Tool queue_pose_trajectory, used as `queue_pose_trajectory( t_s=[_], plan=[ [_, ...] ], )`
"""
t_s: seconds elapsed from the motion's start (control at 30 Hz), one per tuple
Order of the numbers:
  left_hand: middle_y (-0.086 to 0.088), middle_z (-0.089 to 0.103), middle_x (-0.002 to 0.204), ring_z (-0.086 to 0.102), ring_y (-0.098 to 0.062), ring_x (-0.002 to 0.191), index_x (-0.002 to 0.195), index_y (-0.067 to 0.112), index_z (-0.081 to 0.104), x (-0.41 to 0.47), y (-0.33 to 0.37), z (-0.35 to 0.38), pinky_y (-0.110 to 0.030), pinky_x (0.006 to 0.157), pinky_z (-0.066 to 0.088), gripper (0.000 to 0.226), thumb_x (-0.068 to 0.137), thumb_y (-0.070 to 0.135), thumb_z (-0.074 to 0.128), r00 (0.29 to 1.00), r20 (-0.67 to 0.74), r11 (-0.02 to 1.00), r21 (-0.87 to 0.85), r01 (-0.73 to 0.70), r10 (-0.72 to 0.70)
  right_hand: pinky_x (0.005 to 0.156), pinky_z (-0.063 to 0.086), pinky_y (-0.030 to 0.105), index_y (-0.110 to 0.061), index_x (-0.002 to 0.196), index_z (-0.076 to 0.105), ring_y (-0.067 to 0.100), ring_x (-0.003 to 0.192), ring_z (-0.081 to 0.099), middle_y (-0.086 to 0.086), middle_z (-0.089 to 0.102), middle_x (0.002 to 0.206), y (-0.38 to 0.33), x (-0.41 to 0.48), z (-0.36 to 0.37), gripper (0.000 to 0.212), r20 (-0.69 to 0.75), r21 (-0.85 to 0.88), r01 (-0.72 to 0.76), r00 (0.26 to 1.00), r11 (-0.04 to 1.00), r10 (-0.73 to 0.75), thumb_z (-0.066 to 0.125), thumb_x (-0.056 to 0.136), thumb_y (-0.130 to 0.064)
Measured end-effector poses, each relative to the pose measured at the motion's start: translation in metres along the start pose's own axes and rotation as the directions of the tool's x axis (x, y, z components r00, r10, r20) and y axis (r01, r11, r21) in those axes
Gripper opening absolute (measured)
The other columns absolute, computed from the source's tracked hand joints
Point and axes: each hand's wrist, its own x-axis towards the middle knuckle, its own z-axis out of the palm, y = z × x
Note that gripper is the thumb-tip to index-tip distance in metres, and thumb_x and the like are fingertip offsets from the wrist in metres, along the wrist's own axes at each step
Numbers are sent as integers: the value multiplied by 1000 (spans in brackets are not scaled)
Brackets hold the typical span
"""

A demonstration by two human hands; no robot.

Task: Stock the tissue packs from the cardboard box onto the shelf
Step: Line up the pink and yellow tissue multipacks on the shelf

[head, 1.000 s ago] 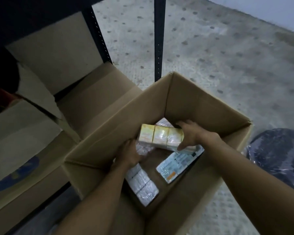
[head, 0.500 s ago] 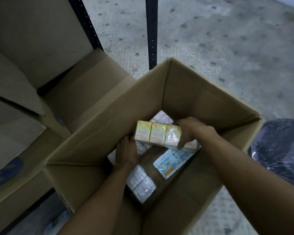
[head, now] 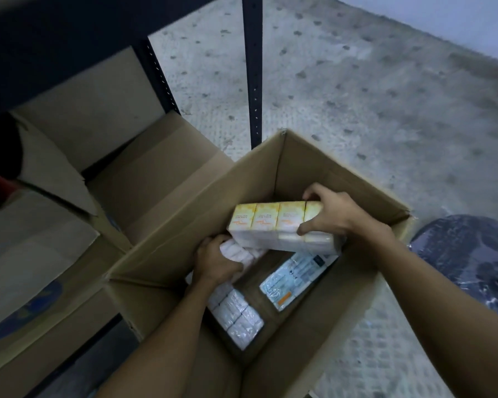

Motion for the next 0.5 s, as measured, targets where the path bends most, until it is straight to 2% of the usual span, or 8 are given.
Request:
queue_pose_trajectory(
  t_s=[0.07, 0.17, 0.23, 0.3, 0.37, 0.43, 0.5],
  plan=[
    [4, 66, 93, 59, -10, 79, 108, 4, 68, -9, 10, -9, -1, 61, 37, 57, 54, 3, 85, 1000, -10, 994, -104, -21, 20, 80, 45, 32, -39, 99, 53, 20, 100, 54, 0, 59, 111, -2, -9, -9, 63, -45, 55, 13, 999, 998, -10, 77, 44, -57],
    [6, 70, 97, 64, -9, 85, 109, 24, 70, -22, 21, -27, -6, 67, 41, 67, 42, 28, 80, 999, -35, 986, -165, -3, -3, 85, 41, 31, -38, 97, 59, 18, 104, 53, -3, 62, 110, -10, -26, -19, 59, -145, 78, 57, 988, 995, -45, 73, 46, -65],
    [4, 69, 100, 63, -9, 83, 107, 29, 69, -30, 25, -41, -4, 60, 42, 61, 48, 23, 81, 999, -24, 973, -230, 33, -40, 89, 42, 33, -40, 96, 60, 18, 105, 53, -4, 62, 109, -18, -38, -26, 59, -194, 83, 96, 978, 992, -78, 70, 46, -70],
    [2, 68, 101, 62, -8, 81, 103, 28, 70, -39, 27, -57, -2, 54, 41, 52, 55, 14, 84, 999, -16, 962, -269, 37, -43, 88, 40, 32, -38, 98, 62, 17, 105, 53, -7, 61, 108, -28, -51, -35, 50, -218, 100, 127, 971, 987, -103, 78, 56, -59],
    [1, 69, 100, 64, -13, 87, 97, 30, 69, -52, 31, -73, -12, 61, 47, 46, 55, 17, 84, 999, -30, 958, -285, 14, -23, 87, 41, 32, -33, 103, 64, 15, 103, 53, -9, 59, 106, -38, -66, -45, 46, -238, 131, 146, 965, 981, -112, 81, 64, -48],
    [0, 69, 96, 66, -16, 87, 93, 29, 69, -65, 36, -91, -21, 66, 53, 45, 51, 24, 84, 998, -69, 946, -322, -20, -2, 87, 42, 33, -33, 105, 65, 16, 101, 52, -9, 58, 106, -48, -81, -55, 46, -272, 159, 159, 956, 974, -112, 81, 65, -46],
    [3, 66, 95, 63, -11, 82, 98, 24, 69, -83, 43, -110, -18, 60, 52, 40, 61, 18, 83, 996, -78, 928, -368, -58, 31, 82, 41, 30, -34, 105, 66, 15, 99, 53, -8, 58, 105, -58, -98, -64, 45, -314, 207, 173, 944, 963, -102, 82, 65, -44]
  ],
)
